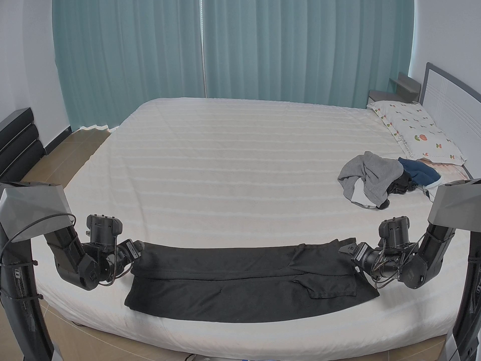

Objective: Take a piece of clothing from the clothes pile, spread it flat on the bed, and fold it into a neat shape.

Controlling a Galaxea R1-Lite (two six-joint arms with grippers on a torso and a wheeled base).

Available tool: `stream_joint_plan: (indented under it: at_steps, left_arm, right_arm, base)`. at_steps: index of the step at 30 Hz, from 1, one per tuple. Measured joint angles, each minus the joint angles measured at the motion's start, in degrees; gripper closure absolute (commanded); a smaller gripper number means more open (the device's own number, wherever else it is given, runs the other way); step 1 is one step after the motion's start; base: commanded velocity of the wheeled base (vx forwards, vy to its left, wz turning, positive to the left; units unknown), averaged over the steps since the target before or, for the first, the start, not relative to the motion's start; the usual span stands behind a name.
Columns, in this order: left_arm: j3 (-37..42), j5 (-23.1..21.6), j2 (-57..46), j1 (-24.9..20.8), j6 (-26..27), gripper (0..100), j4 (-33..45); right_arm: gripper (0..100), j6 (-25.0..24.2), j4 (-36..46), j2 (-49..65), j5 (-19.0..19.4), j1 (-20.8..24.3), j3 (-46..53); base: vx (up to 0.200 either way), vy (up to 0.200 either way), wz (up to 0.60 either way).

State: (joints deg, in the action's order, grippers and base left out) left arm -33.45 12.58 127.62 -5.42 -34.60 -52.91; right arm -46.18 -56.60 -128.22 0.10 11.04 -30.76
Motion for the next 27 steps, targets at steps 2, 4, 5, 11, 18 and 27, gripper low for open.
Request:
stream_joint_plan:
  at_steps: [2, 4, 5, 11, 18, 27]
  left_arm:
    - [-1.0, -0.35, 0.4, 0.35, -0.93, 0, -0.82]
    - [-2.49, -0.62, 1.43, 0.57, -2.05, 0, -2.05]
    - [-3.32, -0.76, 2.23, 0.61, -2.49, 0, -2.44]
    - [-9.79, -1.12, 8.73, 0.52, -3.88, 0, -4.0]
    - [-14.36, -0.87, 13.8, 0.55, -4.24, 100, -4.4]
    - [-14.31, -0.65, 15.1, 1.05, -6.95, 100, -5.47]
  right_arm:
    - [0, -0.02, -0.02, -0.11, 0.12, -0.16, -0.27]
    - [0, -0.07, 0.0, -0.22, 0.39, -0.27, -0.44]
    - [0, -0.1, 0.02, -0.3, 0.66, -0.38, -0.49]
    - [0, -0.16, 0.02, -0.59, 2.0, -0.57, -0.66]
    - [0, -0.13, 0.0, -0.77, 2.39, -0.55, -0.69]
    - [0, -0.16, 0.0, -0.04, 2.35, -0.38, 0.11]
  base:
    - [0.0, 0.0, 0.0]
    - [0.0, 0.0, 0.0]
    - [0.0, 0.0, 0.0]
    - [0.0, 0.0, 0.0]
    - [0.0, 0.0, 0.0]
    - [0.0, 0.0, 0.0]
